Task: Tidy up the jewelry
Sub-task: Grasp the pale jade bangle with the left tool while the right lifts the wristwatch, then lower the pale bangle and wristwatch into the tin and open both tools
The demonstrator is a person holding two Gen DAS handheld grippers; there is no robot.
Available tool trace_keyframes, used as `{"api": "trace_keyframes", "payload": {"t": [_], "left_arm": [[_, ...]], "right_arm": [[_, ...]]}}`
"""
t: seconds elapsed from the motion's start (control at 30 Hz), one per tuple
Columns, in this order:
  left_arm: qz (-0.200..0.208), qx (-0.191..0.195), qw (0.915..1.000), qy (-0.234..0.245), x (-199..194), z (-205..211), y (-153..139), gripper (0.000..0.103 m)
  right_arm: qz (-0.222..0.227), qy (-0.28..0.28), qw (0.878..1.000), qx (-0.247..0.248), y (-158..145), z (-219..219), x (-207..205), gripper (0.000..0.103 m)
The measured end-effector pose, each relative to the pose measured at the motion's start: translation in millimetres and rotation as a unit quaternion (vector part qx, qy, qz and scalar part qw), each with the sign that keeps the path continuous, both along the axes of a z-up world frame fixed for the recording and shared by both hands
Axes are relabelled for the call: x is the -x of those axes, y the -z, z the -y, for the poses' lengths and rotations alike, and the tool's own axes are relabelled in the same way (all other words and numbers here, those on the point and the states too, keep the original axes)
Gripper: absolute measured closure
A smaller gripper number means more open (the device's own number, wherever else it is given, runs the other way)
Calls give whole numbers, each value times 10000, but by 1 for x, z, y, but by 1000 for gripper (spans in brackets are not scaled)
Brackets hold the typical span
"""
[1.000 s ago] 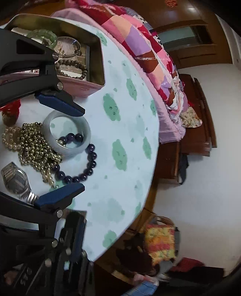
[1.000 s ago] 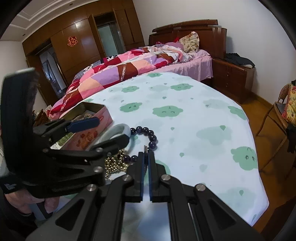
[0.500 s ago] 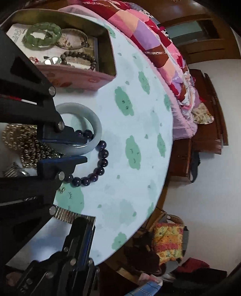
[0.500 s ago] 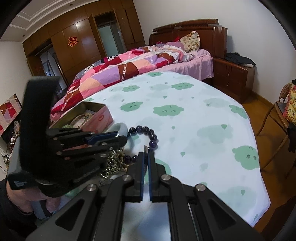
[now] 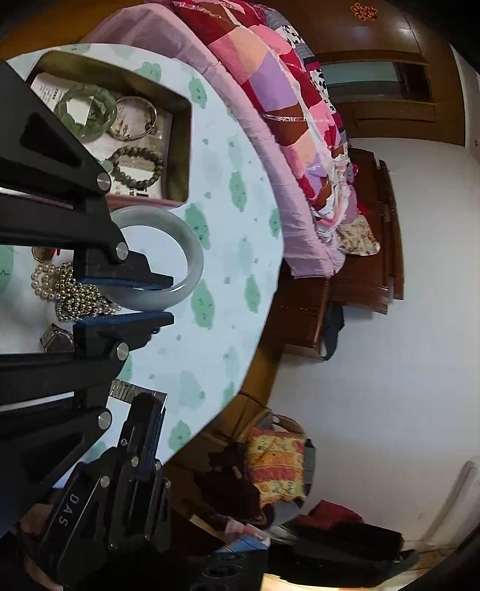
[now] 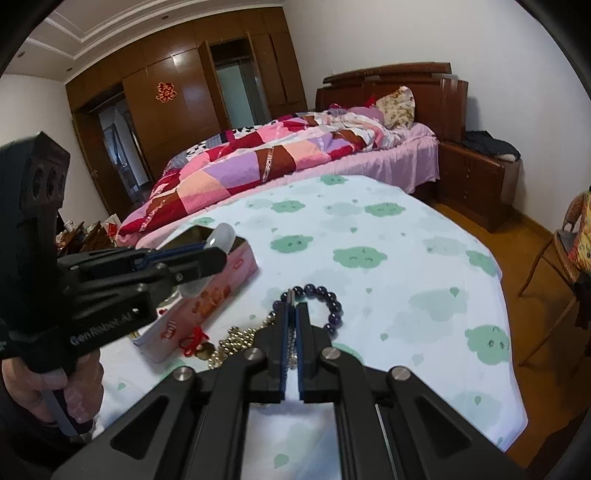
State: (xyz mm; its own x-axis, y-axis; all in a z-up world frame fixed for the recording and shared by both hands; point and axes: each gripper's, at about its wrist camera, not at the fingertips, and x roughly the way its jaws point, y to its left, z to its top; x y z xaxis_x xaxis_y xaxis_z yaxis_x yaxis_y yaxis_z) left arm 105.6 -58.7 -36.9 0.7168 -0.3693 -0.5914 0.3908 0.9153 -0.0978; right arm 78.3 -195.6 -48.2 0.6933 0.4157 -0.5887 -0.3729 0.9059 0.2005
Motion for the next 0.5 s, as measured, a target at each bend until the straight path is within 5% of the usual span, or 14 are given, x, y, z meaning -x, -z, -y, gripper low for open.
{"api": "trace_keyframes", "payload": {"t": [0.5], "left_arm": [[339,188,9990,-230,12,-27,-22,91]], "right_arm": [[333,-247,9990,180,-28,-18,-4,98]]}}
